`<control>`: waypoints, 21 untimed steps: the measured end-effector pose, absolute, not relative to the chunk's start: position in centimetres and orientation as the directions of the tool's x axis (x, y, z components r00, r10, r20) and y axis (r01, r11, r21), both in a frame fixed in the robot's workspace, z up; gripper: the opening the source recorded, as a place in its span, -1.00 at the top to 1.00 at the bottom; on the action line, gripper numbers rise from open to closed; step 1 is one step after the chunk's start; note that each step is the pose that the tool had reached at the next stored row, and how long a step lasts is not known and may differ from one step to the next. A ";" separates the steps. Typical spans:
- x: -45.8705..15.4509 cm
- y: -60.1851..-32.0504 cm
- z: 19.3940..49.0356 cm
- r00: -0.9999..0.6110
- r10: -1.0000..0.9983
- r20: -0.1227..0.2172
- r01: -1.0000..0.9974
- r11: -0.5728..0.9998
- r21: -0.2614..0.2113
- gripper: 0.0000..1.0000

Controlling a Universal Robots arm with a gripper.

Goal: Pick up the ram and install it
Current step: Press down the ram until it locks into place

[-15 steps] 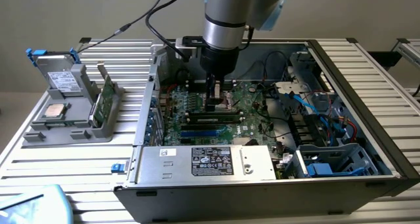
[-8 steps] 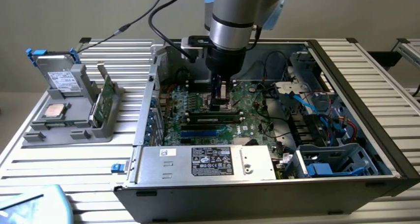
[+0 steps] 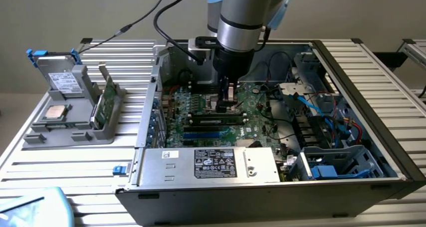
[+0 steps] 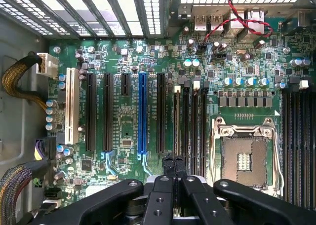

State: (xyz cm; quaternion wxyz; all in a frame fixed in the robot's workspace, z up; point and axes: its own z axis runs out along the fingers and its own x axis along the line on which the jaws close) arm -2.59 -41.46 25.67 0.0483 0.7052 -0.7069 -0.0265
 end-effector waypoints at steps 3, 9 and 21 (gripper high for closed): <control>-2.6 -41.5 25.7 -0.001 -1.000 0.031 -0.994 0.004 0.106 0.79; -2.6 -41.5 25.7 -0.001 -1.000 0.031 -0.994 0.004 0.106 0.79; -2.6 -41.4 25.3 -0.134 -0.990 0.033 -0.985 0.137 0.105 0.79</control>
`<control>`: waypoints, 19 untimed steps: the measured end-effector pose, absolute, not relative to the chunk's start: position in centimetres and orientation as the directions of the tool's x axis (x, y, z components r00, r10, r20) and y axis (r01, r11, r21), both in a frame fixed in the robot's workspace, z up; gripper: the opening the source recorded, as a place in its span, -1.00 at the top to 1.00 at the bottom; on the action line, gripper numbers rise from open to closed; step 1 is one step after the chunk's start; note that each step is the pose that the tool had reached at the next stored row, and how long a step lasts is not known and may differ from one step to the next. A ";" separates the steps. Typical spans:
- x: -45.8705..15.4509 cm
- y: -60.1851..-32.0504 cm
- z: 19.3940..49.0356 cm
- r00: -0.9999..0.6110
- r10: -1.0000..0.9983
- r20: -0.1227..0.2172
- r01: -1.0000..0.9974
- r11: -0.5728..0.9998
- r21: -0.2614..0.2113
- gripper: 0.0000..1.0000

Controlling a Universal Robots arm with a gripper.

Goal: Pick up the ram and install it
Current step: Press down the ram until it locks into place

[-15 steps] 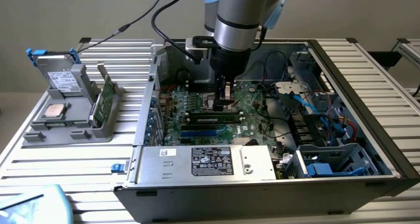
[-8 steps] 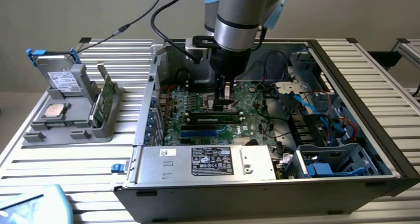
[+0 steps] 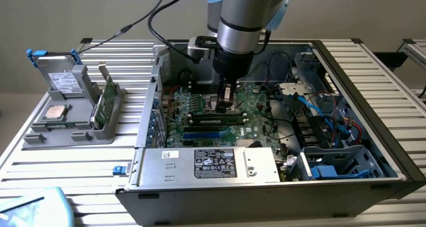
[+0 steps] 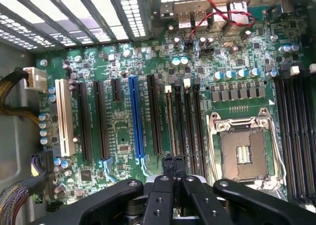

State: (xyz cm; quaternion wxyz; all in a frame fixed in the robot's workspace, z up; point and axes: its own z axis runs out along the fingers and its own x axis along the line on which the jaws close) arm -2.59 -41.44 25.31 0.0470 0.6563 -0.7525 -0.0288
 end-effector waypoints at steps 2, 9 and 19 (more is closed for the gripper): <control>-2.6 -41.4 25.2 -0.165 -0.986 0.033 -0.980 0.167 0.105 0.79; -2.6 -41.4 24.8 -0.254 -0.966 0.042 -0.962 0.257 0.093 0.79; -2.6 -41.4 24.8 -0.331 -0.941 0.073 -0.942 0.335 0.037 0.79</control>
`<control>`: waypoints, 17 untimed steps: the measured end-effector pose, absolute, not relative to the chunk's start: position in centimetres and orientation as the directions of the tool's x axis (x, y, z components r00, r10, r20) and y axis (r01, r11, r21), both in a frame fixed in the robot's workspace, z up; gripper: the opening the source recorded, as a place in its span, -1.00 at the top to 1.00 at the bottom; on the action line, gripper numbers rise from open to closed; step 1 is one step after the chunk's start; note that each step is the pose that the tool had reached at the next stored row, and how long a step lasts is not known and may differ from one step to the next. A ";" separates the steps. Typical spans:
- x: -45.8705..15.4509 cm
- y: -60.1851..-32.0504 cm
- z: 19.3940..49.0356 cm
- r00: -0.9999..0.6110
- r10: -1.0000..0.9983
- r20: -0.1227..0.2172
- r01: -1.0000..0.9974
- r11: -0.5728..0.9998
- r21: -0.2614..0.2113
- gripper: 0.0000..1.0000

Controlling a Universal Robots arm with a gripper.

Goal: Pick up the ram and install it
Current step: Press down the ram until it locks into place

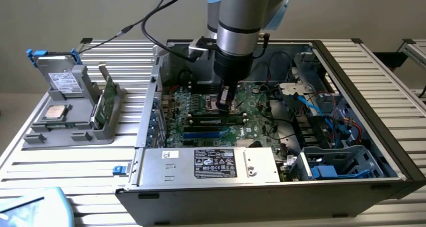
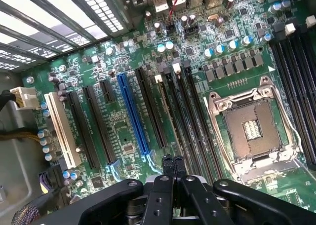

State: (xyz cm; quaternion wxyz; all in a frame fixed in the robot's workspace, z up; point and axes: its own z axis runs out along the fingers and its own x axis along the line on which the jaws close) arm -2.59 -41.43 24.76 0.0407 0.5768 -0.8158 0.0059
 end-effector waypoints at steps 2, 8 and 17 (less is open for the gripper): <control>-2.6 -41.4 24.8 -0.351 -0.934 0.071 -0.935 0.353 0.030 0.79; -2.6 -41.4 24.8 -0.416 -0.907 0.063 -0.908 0.418 0.011 0.79; -2.6 -41.4 24.7 -0.541 -0.839 0.061 -0.840 0.542 0.008 0.79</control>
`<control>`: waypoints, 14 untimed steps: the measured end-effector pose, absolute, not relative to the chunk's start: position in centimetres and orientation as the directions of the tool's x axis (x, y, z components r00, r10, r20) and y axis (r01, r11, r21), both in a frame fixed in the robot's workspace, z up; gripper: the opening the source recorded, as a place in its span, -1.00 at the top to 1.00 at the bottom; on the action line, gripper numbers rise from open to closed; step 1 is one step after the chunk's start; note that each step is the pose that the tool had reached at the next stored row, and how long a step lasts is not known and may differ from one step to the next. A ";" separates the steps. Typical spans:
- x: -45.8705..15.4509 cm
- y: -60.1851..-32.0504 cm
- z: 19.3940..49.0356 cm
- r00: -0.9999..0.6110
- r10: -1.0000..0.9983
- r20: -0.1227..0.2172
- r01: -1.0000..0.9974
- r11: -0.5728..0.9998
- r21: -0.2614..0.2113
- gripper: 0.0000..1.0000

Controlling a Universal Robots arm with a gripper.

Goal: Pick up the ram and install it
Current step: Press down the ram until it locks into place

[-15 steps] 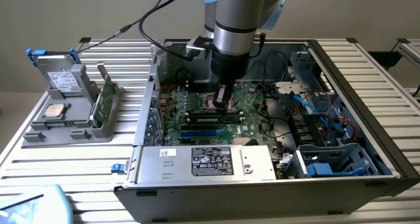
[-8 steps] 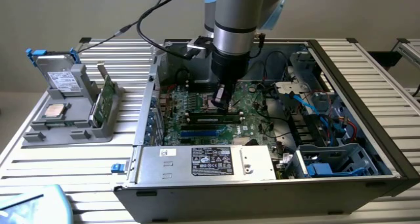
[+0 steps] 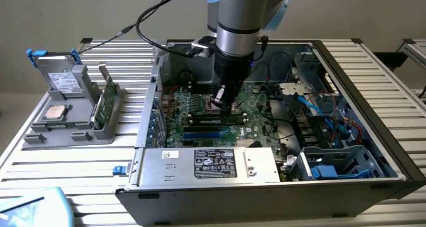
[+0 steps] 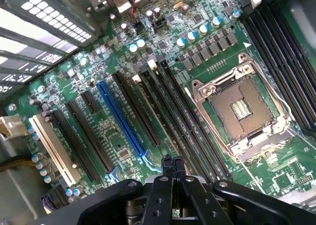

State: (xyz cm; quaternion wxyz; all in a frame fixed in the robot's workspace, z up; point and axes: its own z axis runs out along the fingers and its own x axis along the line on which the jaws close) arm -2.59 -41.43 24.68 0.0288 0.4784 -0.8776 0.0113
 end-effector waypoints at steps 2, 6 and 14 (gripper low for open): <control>-2.6 -41.4 24.6 -0.570 -0.819 0.061 -0.821 0.571 0.008 0.79; -2.6 -41.4 24.6 -0.626 -0.778 0.061 -0.779 0.627 0.008 0.79; -2.6 -41.4 24.5 -0.720 -0.692 0.059 -0.693 0.721 0.005 0.79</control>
